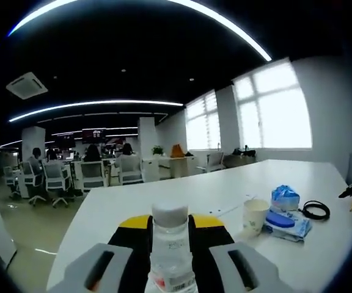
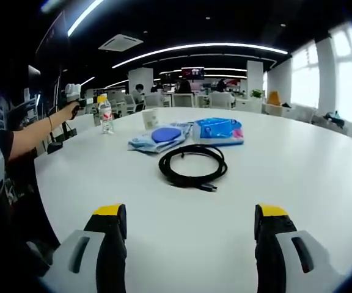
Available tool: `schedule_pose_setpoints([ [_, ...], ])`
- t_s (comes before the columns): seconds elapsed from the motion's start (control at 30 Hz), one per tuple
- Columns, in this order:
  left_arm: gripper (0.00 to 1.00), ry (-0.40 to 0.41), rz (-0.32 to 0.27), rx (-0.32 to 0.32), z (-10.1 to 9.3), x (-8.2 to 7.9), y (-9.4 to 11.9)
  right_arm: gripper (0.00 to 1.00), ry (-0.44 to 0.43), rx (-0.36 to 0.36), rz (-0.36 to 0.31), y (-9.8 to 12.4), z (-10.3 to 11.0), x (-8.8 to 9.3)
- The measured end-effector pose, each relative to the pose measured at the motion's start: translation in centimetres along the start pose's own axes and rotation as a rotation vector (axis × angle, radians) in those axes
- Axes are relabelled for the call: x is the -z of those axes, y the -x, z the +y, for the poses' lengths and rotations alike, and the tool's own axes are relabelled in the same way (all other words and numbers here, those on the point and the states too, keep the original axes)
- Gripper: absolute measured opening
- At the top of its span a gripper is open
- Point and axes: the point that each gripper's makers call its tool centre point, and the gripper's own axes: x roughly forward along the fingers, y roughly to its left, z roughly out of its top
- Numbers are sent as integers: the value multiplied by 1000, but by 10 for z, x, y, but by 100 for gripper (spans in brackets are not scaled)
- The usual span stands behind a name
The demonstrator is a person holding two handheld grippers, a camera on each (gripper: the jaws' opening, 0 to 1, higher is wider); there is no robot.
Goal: Arrange the tabletop items into an orderly group along one side of the table until the central work area is clear of visible clutter.
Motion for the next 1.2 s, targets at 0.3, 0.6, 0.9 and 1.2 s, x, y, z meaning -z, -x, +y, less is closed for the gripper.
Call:
schedule_pose_setpoints([
  [0.3,29,-13,-64,-4,4,-18,9,83,-4,-4,14,-1,1,4],
  [0.6,43,-102,-6,-212,22,-28,29,83,-6,-7,3,-2,2,1],
  [0.9,43,-279,15,-516,0,-36,45,83,-8,-26,1,-6,7,2],
  [1.2,43,-188,17,-704,-2,-29,43,83,-10,-41,-14,-5,8,1],
])
